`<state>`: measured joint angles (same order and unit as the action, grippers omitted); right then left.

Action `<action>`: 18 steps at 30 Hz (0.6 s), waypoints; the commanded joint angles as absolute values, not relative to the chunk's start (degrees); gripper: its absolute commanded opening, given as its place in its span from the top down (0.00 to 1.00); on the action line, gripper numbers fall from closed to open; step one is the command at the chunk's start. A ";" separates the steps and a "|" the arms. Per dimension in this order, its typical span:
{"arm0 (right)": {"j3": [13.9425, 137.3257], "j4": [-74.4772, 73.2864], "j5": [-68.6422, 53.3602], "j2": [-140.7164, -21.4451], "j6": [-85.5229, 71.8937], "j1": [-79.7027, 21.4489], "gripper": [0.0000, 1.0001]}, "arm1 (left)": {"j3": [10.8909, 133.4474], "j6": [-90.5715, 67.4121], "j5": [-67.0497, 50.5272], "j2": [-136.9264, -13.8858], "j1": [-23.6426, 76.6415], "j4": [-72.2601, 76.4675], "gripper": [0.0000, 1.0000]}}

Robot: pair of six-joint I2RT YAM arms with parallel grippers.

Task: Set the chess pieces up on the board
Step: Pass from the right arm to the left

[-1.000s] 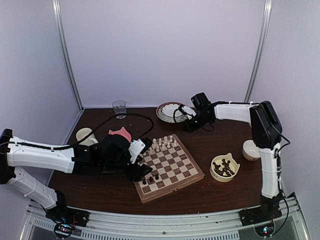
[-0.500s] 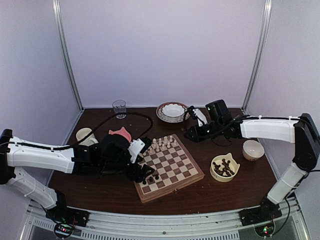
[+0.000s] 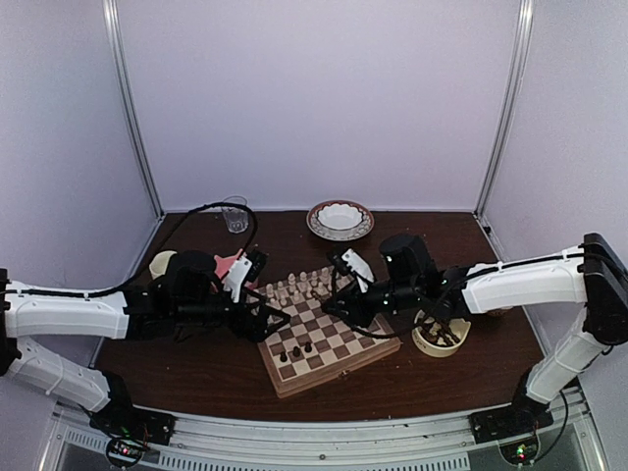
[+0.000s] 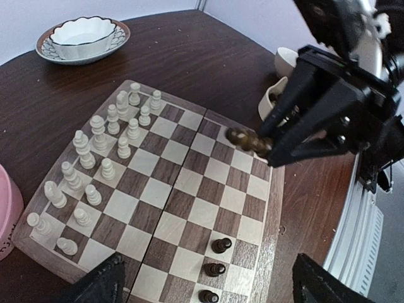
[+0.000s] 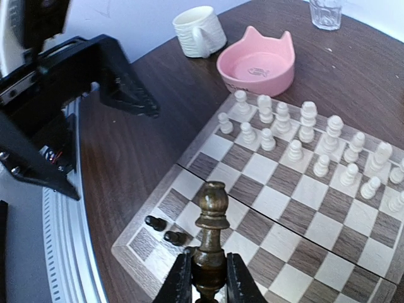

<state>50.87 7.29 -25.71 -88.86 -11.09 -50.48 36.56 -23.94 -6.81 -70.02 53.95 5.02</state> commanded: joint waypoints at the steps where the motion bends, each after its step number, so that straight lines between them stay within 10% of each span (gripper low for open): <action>1: 50.89 12.58 -26.67 -88.88 -9.53 -52.39 0.88 | 34.90 -27.44 -15.17 -67.49 52.14 11.54 0.09; 18: 50.01 14.51 -30.01 -86.95 -5.02 -57.53 0.87 | 36.73 -28.56 -28.24 -72.91 52.18 17.06 0.31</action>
<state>50.70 12.32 -28.12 -88.75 -6.63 -56.55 35.05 -27.86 -23.53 -71.44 52.23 12.69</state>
